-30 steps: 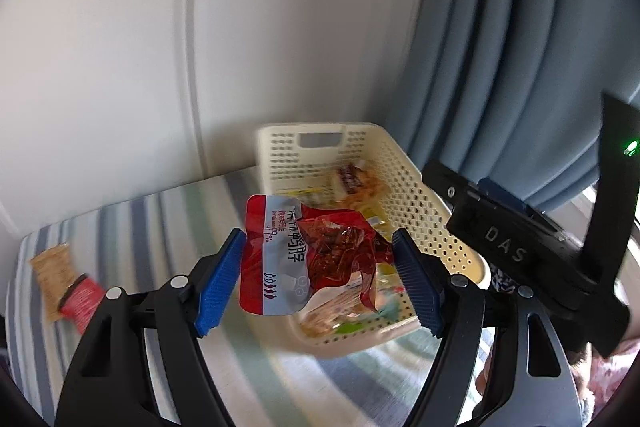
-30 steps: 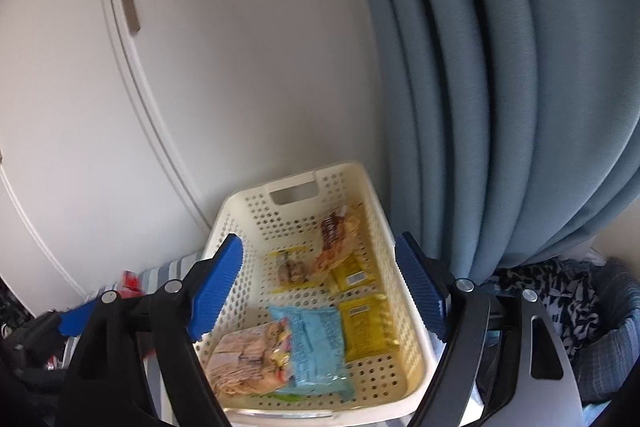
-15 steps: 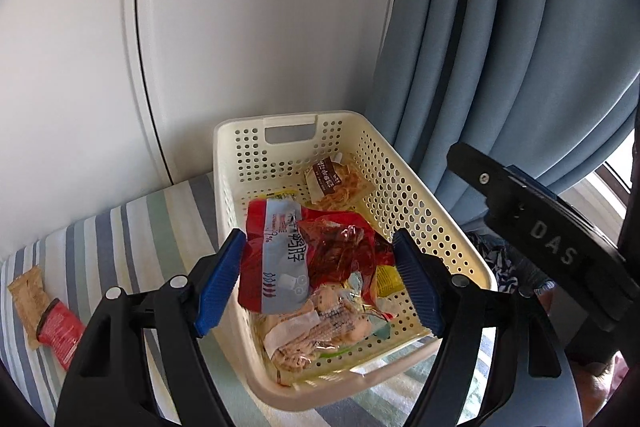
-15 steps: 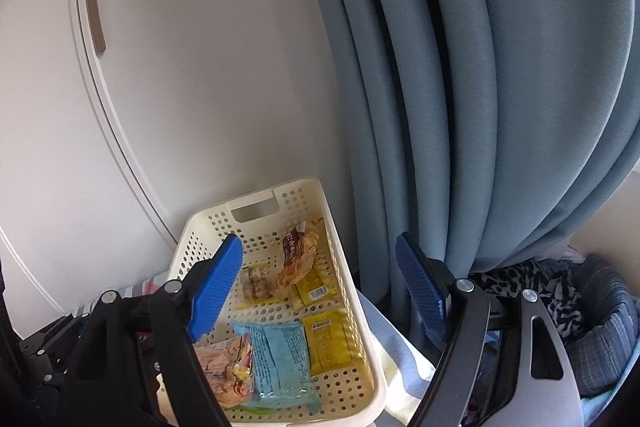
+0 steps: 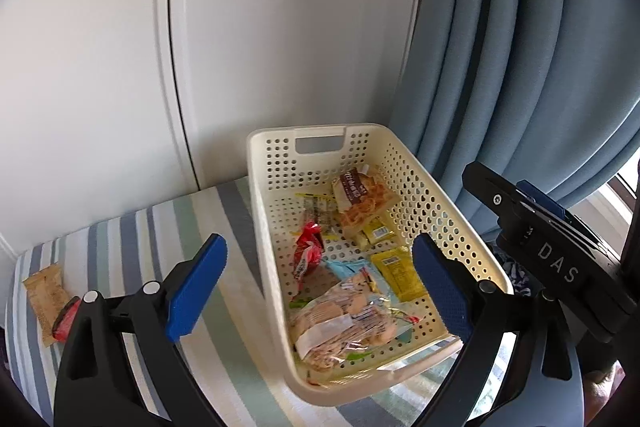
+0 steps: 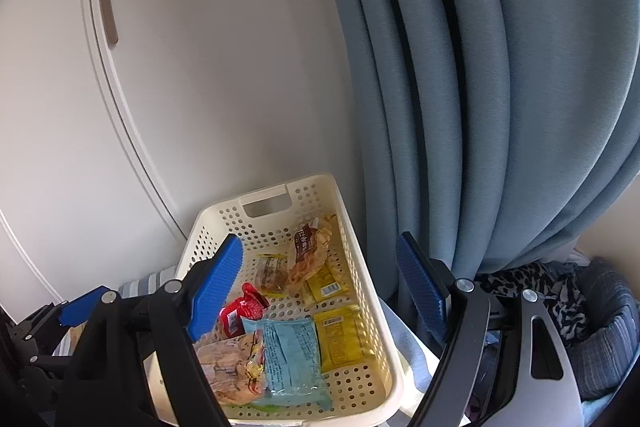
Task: Organize snacks
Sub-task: 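Move both open tools back over the tan and red packets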
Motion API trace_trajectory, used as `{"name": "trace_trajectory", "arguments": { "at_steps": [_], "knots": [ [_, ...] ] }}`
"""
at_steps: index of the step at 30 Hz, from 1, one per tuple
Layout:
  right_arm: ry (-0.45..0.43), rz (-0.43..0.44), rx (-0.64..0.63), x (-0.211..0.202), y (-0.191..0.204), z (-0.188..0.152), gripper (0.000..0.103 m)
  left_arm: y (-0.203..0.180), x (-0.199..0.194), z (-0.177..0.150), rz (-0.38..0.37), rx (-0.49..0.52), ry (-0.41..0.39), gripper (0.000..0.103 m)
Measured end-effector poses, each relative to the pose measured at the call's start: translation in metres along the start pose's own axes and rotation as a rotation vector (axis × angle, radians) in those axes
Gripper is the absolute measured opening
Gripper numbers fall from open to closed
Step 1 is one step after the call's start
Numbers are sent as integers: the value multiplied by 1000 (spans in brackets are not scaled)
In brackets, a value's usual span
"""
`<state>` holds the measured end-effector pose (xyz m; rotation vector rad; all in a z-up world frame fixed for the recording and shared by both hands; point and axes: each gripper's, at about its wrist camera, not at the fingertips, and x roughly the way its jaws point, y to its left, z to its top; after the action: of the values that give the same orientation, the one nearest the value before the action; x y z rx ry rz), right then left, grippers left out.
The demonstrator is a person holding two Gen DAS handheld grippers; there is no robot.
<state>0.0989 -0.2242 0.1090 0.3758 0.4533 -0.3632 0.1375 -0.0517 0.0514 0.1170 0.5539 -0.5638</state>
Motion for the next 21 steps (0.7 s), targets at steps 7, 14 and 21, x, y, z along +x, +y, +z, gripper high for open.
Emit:
{"name": "trace_trajectory", "arguments": {
  "at_steps": [7,14,21],
  "knots": [
    [4,4,-6,1,1,-3,78,6,-8,-1,29,-2,-16,95],
    [5,21,-28,2,9,-6,79,12,-19,-3,66,6,-30,95],
    [0,72,-85,-3,29,-14,82,36,-30,-12,99,-37,-27,96]
  ]
}}
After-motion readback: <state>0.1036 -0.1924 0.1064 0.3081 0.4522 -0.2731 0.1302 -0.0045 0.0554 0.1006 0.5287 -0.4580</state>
